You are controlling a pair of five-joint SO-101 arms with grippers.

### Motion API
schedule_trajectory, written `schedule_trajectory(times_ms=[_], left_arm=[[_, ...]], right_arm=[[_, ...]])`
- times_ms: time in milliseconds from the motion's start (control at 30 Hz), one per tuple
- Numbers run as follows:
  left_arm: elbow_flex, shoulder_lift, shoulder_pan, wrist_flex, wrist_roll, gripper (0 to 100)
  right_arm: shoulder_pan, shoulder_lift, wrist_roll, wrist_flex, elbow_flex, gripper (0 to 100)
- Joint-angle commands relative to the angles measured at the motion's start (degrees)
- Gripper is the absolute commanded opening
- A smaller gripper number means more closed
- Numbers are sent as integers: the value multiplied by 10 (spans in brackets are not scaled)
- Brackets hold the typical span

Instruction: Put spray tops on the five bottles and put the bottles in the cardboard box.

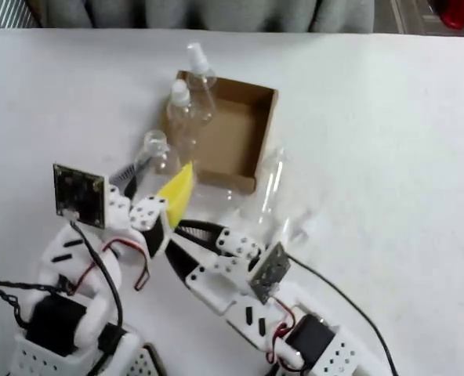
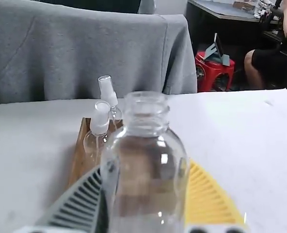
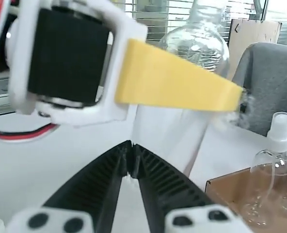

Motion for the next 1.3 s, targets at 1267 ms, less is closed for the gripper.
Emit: schedule_trajectory(times_ms=[1267], left_arm=[[28,-33,23,-63,-4,20]], right_arm=[[6,5,5,39,-9,16]])
